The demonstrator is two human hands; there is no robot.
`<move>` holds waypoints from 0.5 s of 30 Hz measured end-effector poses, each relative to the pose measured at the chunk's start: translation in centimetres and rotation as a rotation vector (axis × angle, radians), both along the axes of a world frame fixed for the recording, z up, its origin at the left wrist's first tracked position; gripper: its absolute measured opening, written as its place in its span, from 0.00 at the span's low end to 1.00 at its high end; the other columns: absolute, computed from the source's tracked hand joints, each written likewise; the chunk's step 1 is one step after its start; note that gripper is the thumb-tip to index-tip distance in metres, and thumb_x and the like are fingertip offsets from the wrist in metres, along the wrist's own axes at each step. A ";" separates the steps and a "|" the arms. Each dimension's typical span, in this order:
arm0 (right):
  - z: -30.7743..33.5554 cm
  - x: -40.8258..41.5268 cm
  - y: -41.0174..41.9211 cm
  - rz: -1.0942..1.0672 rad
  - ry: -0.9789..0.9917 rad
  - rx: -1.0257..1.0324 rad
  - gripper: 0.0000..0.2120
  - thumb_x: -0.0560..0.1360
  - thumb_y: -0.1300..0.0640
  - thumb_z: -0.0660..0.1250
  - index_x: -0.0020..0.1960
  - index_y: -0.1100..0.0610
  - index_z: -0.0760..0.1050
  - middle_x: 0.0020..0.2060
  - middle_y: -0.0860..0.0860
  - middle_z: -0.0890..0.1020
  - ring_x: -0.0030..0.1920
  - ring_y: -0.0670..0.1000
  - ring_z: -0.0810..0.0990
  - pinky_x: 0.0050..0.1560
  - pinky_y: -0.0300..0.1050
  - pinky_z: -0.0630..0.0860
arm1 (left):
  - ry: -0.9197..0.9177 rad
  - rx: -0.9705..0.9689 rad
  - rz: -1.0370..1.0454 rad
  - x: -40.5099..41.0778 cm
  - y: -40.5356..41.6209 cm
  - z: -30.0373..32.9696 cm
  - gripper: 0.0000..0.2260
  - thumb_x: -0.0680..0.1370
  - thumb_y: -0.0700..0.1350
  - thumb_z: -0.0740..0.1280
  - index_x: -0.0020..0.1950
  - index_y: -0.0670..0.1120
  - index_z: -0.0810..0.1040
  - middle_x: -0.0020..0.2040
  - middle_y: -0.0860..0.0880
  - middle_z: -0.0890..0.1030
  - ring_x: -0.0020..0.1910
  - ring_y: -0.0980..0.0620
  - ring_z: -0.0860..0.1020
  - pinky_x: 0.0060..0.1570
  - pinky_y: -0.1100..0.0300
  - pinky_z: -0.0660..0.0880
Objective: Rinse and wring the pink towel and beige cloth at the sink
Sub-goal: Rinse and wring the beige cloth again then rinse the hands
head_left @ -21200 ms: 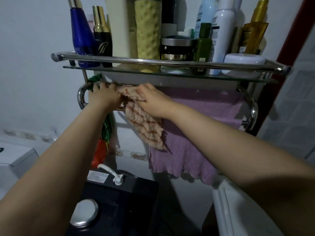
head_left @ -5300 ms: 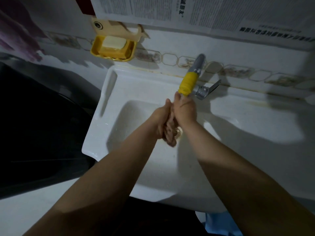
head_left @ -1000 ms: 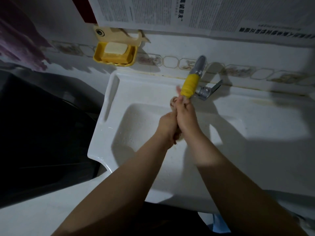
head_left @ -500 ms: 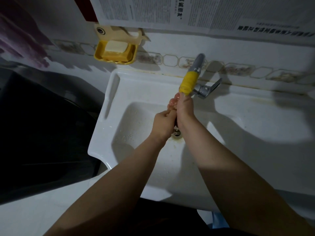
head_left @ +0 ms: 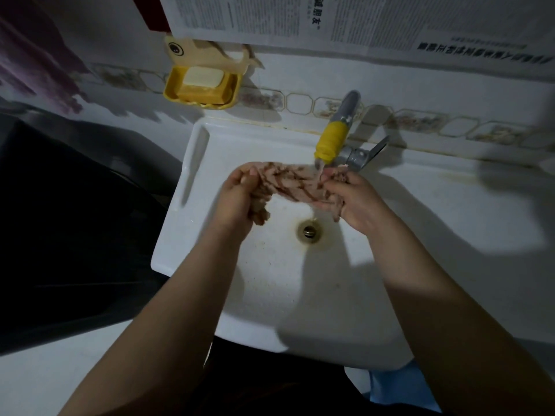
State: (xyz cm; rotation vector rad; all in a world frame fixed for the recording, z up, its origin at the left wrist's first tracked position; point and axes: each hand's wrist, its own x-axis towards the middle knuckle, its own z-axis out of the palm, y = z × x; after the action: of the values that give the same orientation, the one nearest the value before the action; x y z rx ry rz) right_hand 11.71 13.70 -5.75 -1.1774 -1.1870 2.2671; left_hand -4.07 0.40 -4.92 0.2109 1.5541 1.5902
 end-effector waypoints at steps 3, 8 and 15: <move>-0.2 0.9 -0.3 0.078 -0.096 0.073 0.04 0.77 0.66 0.62 0.50 0.62 0.74 0.37 0.56 0.83 0.39 0.54 0.83 0.39 0.47 0.82 | -0.073 0.010 0.026 -0.9 0.0 -0.1 0.14 0.82 0.43 0.54 0.47 0.45 0.79 0.29 0.44 0.78 0.22 0.47 0.71 0.19 0.63 0.66; -0.3 0.4 -0.6 -0.129 -0.043 -0.123 0.11 0.78 0.61 0.61 0.39 0.57 0.77 0.27 0.52 0.78 0.26 0.49 0.74 0.22 0.33 0.64 | -0.179 -0.073 -0.109 -0.2 0.4 -0.6 0.21 0.78 0.61 0.57 0.41 0.47 0.77 0.24 0.48 0.74 0.18 0.52 0.69 0.19 0.69 0.60; 0.4 -3.9 -3.9 -0.158 -0.287 0.338 0.14 0.70 0.42 0.66 0.35 0.51 0.72 0.21 0.47 0.75 0.24 0.48 0.74 0.29 0.40 0.70 | -0.150 -0.247 -0.098 3.7 1.8 -1.9 0.10 0.82 0.45 0.59 0.44 0.42 0.75 0.27 0.45 0.72 0.21 0.50 0.69 0.23 0.64 0.62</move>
State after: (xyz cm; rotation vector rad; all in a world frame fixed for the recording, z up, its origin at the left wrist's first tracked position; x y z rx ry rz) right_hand 7.83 9.77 -5.35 -1.4291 -1.4534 1.7375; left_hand -0.35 2.17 -6.77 0.0306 1.5810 1.2941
